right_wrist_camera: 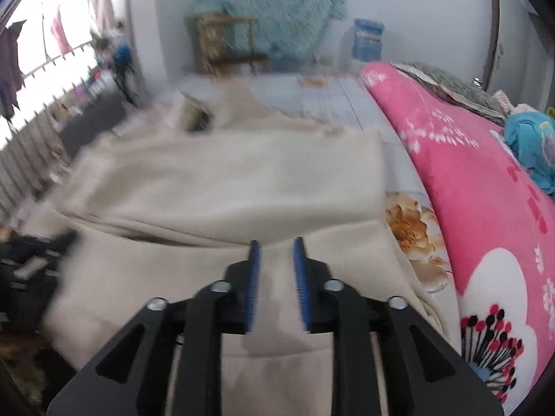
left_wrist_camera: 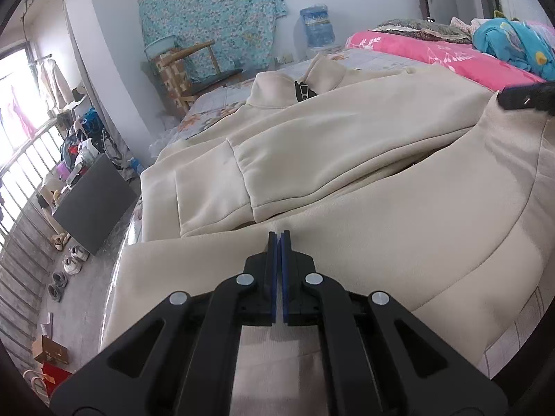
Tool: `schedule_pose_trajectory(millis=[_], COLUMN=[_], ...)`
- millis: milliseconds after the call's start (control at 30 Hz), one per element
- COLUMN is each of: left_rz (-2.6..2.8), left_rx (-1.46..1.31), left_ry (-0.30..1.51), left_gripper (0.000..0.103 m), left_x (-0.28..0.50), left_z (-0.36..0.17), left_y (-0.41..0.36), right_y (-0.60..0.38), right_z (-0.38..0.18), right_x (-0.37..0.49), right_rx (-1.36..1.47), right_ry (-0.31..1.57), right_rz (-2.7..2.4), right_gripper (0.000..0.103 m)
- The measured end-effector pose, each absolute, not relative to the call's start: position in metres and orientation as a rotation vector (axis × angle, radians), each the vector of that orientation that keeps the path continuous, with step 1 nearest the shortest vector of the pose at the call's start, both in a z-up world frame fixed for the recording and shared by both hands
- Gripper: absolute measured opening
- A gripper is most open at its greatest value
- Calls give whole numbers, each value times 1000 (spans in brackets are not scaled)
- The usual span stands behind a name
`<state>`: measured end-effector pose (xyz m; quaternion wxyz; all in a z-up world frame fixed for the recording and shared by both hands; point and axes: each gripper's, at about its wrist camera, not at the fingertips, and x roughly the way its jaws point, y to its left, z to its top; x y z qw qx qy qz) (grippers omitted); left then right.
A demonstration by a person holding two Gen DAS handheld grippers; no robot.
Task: Fold large clothes
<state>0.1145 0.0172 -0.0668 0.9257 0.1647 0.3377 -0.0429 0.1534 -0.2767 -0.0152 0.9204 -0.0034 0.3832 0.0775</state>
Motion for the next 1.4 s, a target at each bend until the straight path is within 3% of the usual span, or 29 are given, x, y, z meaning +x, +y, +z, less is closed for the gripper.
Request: schedule_pose_trajectory(millis=[367, 567, 600, 767, 800, 867, 967, 1167, 1400], left_rz=[-129, -14, 32, 66, 87, 135, 140, -203, -515], left_rx=[251, 137, 99, -12, -25, -24, -73, -130, -28], left_ry=[714, 744, 760, 771, 769, 771, 753, 697, 741], left_gripper=[6, 8, 1, 2, 5, 20, 20, 20, 21], left_x=[116, 110, 111, 107, 106, 105, 98, 66, 47], left_z=[-62, -57, -59, -58, -59, -60, -49, -24, -48], left_y=[30, 88, 108, 153, 157, 163, 170, 109, 11], right_y=[-202, -204, -205, -206, -208, -209, -210, -210, -209], right_z=[-59, -58, -58, -59, -58, -58, -58, -58, -58], right_x=[149, 148, 149, 149, 150, 150, 151, 150, 150], right_rx=[-151, -133, -133, -123, -119, -107, -103, -101, -104], right_ry=[861, 873, 873, 871, 871, 871, 871, 871, 873], right_rz=[333, 345, 345, 349, 350, 350, 350, 350, 347], right_gripper=[26, 26, 26, 26, 26, 26, 26, 26, 26])
